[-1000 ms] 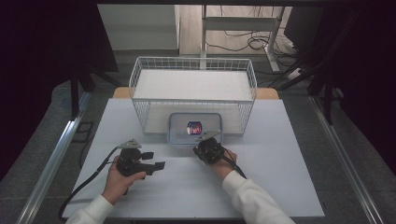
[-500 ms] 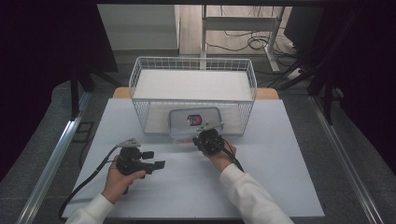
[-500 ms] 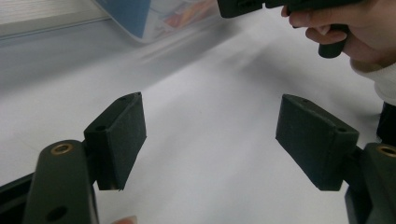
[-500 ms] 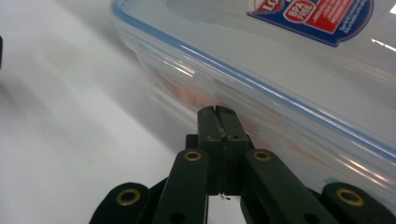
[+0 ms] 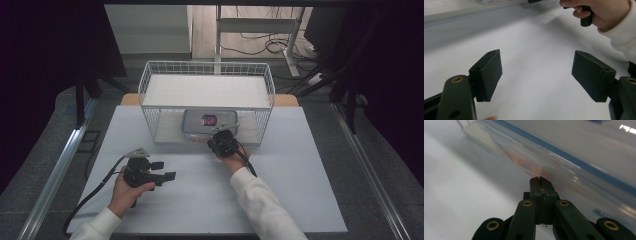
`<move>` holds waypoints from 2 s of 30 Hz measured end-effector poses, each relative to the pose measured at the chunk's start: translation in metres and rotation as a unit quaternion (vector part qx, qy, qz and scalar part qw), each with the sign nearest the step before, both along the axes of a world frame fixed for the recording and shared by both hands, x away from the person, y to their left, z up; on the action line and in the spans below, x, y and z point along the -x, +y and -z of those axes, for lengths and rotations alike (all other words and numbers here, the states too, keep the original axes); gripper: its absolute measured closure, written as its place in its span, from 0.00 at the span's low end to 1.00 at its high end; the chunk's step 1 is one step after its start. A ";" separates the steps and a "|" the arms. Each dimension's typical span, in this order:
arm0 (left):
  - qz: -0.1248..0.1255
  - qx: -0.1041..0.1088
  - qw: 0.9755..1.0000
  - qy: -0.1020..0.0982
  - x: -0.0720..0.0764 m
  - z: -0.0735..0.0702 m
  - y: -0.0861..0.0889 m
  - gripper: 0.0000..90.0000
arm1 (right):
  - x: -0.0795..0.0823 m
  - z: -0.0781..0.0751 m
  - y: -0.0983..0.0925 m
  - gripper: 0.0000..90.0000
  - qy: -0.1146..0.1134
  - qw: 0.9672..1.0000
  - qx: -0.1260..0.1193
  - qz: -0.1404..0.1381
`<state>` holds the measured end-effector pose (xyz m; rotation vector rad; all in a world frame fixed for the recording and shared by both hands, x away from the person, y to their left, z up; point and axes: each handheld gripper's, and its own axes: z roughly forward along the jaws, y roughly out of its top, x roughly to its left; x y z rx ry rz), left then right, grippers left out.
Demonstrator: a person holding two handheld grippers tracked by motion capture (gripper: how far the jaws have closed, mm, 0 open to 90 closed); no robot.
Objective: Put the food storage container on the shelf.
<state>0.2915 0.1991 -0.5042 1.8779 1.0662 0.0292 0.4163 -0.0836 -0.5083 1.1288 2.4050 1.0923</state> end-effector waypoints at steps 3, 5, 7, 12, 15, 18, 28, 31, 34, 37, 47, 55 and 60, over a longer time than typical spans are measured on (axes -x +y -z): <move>0.000 0.001 1.000 0.000 -0.001 0.000 0.000 0.26 | -0.006 0.000 -0.006 0.99 0.001 1.000 -0.012 0.015; -0.001 0.003 1.000 0.001 -0.001 0.000 0.000 0.26 | -0.008 -0.001 -0.008 0.99 0.005 1.000 -0.022 0.020; -0.001 0.004 1.000 0.002 -0.002 0.000 0.000 0.26 | -0.009 -0.001 -0.008 0.99 0.004 1.000 -0.023 0.020; -0.003 0.008 1.000 0.006 -0.004 0.001 0.001 0.26 | -0.011 -0.002 -0.006 0.99 0.007 1.000 -0.018 0.020; -0.001 0.007 1.000 0.005 -0.003 0.001 0.001 0.26 | -0.013 -0.002 -0.004 0.99 0.005 1.000 -0.015 0.023; -0.001 0.008 1.000 0.002 -0.001 -0.001 0.001 0.26 | -0.013 -0.002 -0.004 0.99 0.007 0.999 -0.021 0.031; -0.012 0.003 1.000 -0.010 0.002 -0.006 0.005 0.26 | 0.037 -0.032 -0.016 0.99 -0.027 0.999 -0.001 -0.040; -0.012 0.005 1.000 -0.008 0.001 -0.006 0.005 0.26 | 0.051 -0.037 -0.035 0.99 -0.026 0.998 -0.002 -0.049; -0.016 0.001 1.000 -0.008 -0.002 -0.005 0.005 0.26 | 0.067 -0.042 -0.058 0.99 -0.026 0.998 -0.009 -0.061; -0.018 -0.010 1.000 -0.012 -0.001 -0.004 0.005 0.26 | 0.083 -0.044 -0.086 0.98 -0.024 0.998 -0.006 -0.066; -0.026 -0.033 0.999 -0.024 0.010 -0.009 0.005 0.24 | 0.116 -0.037 -0.162 0.46 0.002 0.999 -0.031 -0.027; -0.026 -0.058 0.997 -0.039 0.018 -0.010 0.004 0.24 | 0.128 -0.035 -0.184 0.29 -0.028 0.999 -0.025 0.005; -0.025 -0.049 0.998 -0.035 0.016 -0.010 0.004 0.24 | 0.125 -0.033 -0.182 0.28 -0.030 0.999 -0.023 0.012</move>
